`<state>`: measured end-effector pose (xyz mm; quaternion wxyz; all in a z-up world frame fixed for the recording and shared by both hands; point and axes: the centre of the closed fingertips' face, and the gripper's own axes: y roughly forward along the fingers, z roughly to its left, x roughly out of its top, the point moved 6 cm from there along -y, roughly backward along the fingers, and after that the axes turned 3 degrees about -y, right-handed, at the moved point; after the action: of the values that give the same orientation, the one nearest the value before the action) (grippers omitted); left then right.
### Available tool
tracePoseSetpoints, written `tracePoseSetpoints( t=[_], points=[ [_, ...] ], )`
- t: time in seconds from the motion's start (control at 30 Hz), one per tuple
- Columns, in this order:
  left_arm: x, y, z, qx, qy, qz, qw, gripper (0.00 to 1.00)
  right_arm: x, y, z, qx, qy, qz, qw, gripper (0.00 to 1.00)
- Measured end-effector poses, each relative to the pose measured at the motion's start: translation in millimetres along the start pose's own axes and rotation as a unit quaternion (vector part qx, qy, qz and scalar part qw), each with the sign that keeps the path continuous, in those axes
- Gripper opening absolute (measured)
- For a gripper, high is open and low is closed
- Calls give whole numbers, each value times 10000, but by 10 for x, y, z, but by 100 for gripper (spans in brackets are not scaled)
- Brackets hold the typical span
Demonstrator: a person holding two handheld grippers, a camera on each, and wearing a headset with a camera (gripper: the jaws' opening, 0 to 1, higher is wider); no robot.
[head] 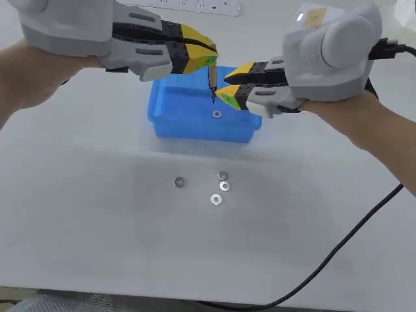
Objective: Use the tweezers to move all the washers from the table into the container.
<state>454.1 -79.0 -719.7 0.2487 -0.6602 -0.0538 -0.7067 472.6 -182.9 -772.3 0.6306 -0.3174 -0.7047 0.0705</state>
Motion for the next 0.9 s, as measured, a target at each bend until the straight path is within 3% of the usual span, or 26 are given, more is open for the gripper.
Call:
tracePoseSetpoints(
  t=[0.17, 0.53, 0.77, 0.9],
  points=[
    [151, -80, -107, 62, 56, -97, 9999, 4, 41, -105, 20, -106, 41, -58, 9999, 15],
    [335, -200, -284, 79, 195, -244, 9995, 4, 90, -340, 203, -195, -77, -54, 9998, 15],
    [366, -222, -483, -182, 253, -166, 9994, 4, 101, -427, 421, 26, -236, -66, 9997, 15],
    [350, -200, -627, -328, 280, -99, 9990, 4, 56, -442, 526, 110, -334, 56, 9994, 15]
  ],
)
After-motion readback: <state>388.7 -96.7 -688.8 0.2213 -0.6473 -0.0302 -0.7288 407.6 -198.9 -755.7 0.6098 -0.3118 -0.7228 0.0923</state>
